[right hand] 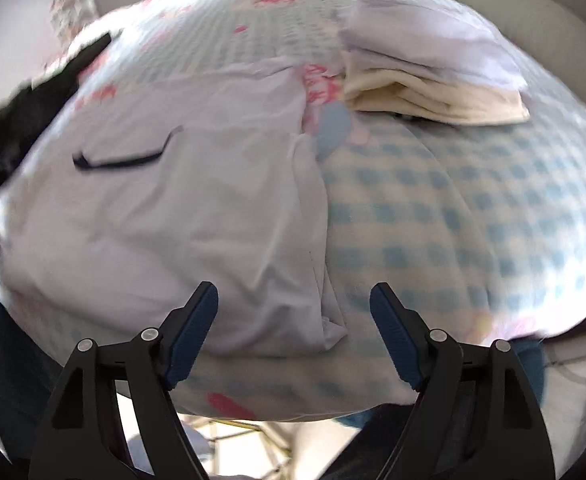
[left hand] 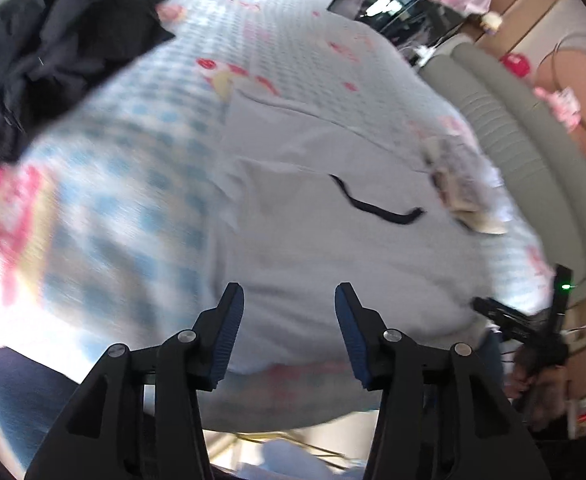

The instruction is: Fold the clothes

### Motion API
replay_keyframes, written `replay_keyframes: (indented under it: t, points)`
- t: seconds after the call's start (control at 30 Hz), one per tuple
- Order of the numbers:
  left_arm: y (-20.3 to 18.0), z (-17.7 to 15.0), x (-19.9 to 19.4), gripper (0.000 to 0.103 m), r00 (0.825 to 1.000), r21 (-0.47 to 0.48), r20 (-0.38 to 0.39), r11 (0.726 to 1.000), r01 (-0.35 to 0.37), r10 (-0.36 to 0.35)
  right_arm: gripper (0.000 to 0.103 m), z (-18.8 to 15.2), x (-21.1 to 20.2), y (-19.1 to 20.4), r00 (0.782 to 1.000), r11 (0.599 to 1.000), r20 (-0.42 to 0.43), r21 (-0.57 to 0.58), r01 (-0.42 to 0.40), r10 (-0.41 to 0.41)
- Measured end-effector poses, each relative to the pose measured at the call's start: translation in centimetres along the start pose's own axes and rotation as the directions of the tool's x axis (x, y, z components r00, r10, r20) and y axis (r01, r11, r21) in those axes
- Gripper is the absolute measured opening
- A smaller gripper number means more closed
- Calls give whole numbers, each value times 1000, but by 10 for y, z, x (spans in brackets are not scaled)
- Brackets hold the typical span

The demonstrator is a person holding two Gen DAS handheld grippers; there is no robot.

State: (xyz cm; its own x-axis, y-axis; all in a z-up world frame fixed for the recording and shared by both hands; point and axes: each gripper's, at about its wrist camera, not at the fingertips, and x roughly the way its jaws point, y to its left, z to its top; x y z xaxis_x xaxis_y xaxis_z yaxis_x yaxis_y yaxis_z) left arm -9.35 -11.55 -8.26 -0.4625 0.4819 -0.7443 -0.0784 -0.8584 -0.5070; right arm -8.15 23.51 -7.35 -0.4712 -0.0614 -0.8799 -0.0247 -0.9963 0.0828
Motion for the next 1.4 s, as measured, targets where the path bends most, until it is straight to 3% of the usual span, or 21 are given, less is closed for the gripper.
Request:
replay_keyframes:
  t: [0.07,0.17,0.33,0.47,0.57,0.6,0.63,0.7,0.77,0.83,0.93,1.0,1.1,1.17,1.3,1.4]
  points:
    - [-6,-5,14,50,998,54,-52,998,-26,29,80,0,3,8,997,997,-3,-9,-73,73]
    - [-4,-5,11,50,995,103,-51,991,-82,88,78,1,19,13,992,992,-37,-36,-122,121]
    - [29,-5,-4,50,968,26,-44,969,-246,247,79,-3,29,-8,998,999,-64,-41,-23,20]
    - [36,-16,-30,50,972,-38,0,971,-235,235,79,-8,19,-22,999,999,-45,-21,30,-31]
    - [41,-25,-34,51,994,-130,1,986,-106,107,79,-11,2,-39,1000,999,-5,50,-6,6]
    - [41,-29,-31,52,999,-154,0,987,-44,45,79,-11,-1,-45,998,994,-8,92,-57,58]
    - [39,-31,-24,52,1000,-152,-13,988,-29,27,79,-11,-1,-47,995,989,-9,111,-99,101]
    - [34,-33,-12,52,995,-120,-44,988,-92,87,79,-12,2,-41,989,985,-15,88,-148,149]
    - [32,-30,-2,52,989,-114,-55,983,-146,141,79,-11,11,-28,995,996,-50,19,-89,90]
    - [33,-26,-2,54,982,-132,-49,973,-188,183,78,-14,24,-20,995,998,-90,-43,36,-39]
    - [23,-22,-13,51,974,-101,-3,969,-225,225,79,-17,22,-31,994,997,-88,5,72,-71]
    - [19,-20,-19,50,983,-92,32,980,-179,182,79,-18,17,-39,995,997,-81,45,55,-51]
    - [13,-18,-21,51,997,-111,60,993,-46,53,79,-23,9,-36,998,998,-66,54,15,-11]
    - [11,-16,-15,52,994,-96,58,992,-82,88,79,-24,6,-33,998,999,-56,41,-19,21]
    - [33,-11,-2,52,968,-181,-35,951,-251,249,77,-24,21,-35,992,997,-106,42,66,-62]
    - [39,-13,-14,52,990,-228,-12,963,-143,144,77,-25,16,-49,993,994,-120,104,14,-2]
